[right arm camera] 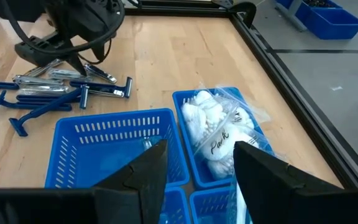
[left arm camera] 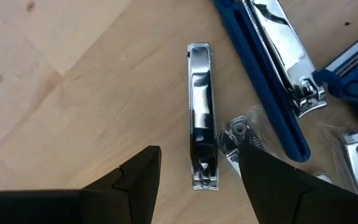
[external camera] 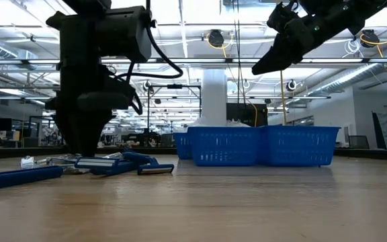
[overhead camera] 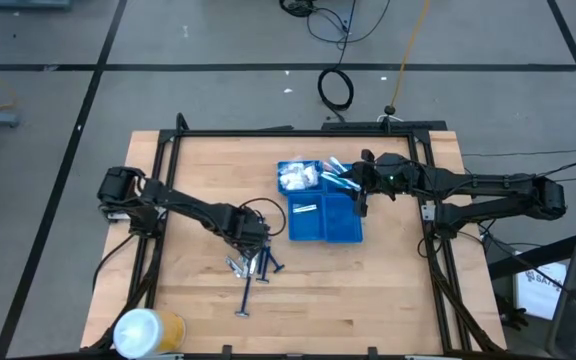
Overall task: Pick & Place Travel size toiletries
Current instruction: Put the silver nail cutter into the bottom left blue basket
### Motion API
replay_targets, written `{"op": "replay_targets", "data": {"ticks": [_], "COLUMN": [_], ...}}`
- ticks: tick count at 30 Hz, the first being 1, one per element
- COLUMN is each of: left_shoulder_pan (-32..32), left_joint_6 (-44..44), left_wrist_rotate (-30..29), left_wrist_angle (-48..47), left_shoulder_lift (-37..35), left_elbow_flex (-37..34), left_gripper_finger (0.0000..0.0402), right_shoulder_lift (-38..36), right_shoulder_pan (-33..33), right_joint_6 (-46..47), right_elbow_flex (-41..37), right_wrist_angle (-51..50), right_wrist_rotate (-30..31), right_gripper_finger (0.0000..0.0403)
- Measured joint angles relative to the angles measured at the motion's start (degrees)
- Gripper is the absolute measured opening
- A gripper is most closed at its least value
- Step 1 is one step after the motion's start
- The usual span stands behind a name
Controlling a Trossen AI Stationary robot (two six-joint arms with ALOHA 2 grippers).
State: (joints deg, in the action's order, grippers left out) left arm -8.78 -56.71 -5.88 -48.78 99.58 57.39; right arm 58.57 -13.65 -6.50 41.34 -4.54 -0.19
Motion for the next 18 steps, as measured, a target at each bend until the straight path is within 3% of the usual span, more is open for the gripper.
{"op": "replay_targets", "data": {"ticks": [10, 18], "left_shoulder_pan": [0.95, 1.80], "left_joint_6": [0.70, -0.44], "left_wrist_rotate": [-0.18, -4.61], "left_wrist_angle": [-2.32, -5.52], "left_shoulder_lift": [-0.01, -1.75], "left_elbow_flex": [-0.27, -0.98], "left_gripper_finger": [0.0214, 0.0214], "right_shoulder_lift": [0.00, 0.00], "right_shoulder_pan": [0.02, 0.02], "right_joint_6": [0.00, -0.07], "right_elbow_flex": [0.00, 0.00], "right_wrist_angle": [-0.08, -0.17], "right_wrist_rotate": [-0.04, -0.04], "right_gripper_finger": [0.0171, 0.0171]}}
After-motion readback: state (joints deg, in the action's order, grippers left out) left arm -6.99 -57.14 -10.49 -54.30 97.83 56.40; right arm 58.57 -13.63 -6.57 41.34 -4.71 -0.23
